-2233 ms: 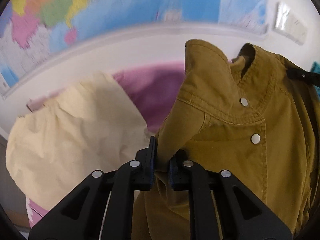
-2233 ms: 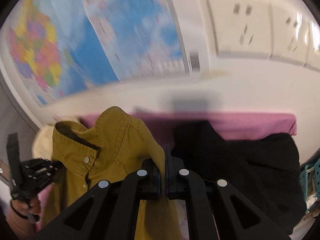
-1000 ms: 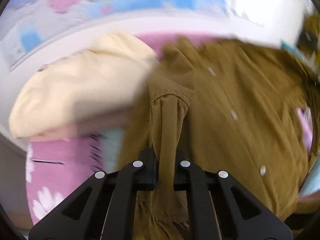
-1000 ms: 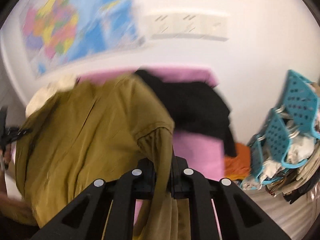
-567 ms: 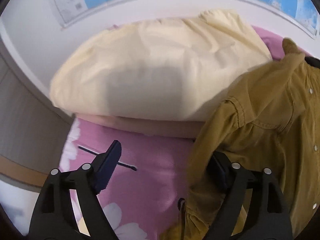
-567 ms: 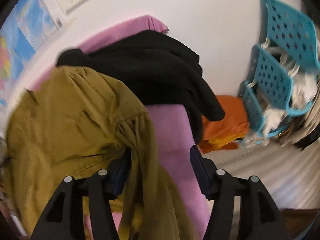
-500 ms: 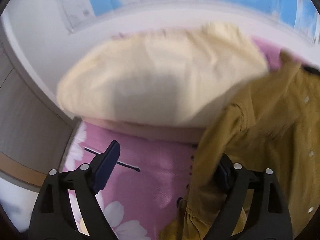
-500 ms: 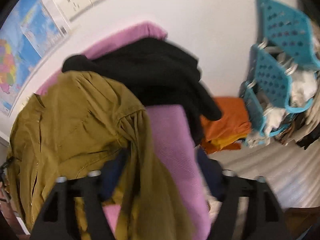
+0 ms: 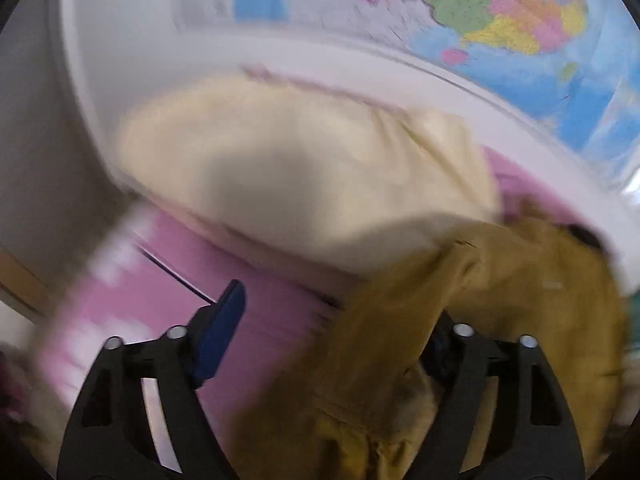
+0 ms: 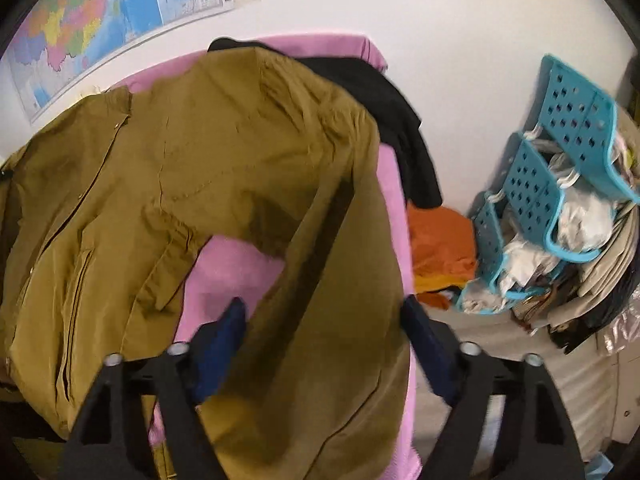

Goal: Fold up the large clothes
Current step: 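Lower the jacket onto the pink sheet with both grippers and release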

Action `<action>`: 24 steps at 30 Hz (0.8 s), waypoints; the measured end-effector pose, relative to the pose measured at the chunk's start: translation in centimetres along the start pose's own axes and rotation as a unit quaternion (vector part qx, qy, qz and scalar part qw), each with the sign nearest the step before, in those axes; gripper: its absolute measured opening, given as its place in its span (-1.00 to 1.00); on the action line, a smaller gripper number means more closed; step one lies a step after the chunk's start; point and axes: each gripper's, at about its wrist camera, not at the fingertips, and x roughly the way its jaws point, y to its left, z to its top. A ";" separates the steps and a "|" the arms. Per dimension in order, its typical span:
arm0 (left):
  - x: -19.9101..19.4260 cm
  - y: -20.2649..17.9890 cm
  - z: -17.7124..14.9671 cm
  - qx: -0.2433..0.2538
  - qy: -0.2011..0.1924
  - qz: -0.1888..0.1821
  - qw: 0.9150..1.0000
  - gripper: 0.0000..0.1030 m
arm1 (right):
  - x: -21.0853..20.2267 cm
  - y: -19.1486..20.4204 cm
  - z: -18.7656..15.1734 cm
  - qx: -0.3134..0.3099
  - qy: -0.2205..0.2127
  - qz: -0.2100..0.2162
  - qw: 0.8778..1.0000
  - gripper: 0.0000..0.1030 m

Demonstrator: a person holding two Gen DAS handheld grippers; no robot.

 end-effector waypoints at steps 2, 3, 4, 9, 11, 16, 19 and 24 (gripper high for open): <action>-0.2 -0.6 -0.6 0.015 0.007 -0.100 0.995 0.43 | 0.2 -0.4 -0.1 0.007 0.000 0.025 1.000 -0.10; -1.0 -1.2 -1.0 0.034 -0.017 -0.080 0.996 0.43 | 0.1 -0.6 0.0 0.010 0.000 0.038 0.999 -0.31; -2.1 -2.3 -1.5 0.076 -0.056 -0.050 0.994 0.52 | 0.0 -0.6 0.1 0.011 0.002 0.042 0.999 -0.63; -7.8 -5.0 -2.8 0.168 -0.132 -0.148 0.966 0.70 | -3.4 -1.3 1.2 0.052 -0.036 0.127 0.990 -0.80; -9.4 -6.8 -3.4 0.202 -0.140 -0.196 0.949 0.80 | -5.1 -1.2 2.1 0.069 -0.056 0.176 0.980 -0.80; -9.7 -14.2 -7.4 0.308 -0.104 -0.300 0.897 0.82 | -9.5 3.2 5.7 0.038 -0.093 0.259 0.961 -0.79; -8.5 -17.6 -10.1 0.343 -0.044 -0.380 0.858 0.83 | -10.1 7.4 8.3 0.015 -0.091 0.287 0.954 -0.72; -5.7 -21.6 -14.1 0.389 0.038 -0.443 0.807 0.83 | -5.7 14.6 12.0 -0.005 -0.043 0.342 0.939 -0.59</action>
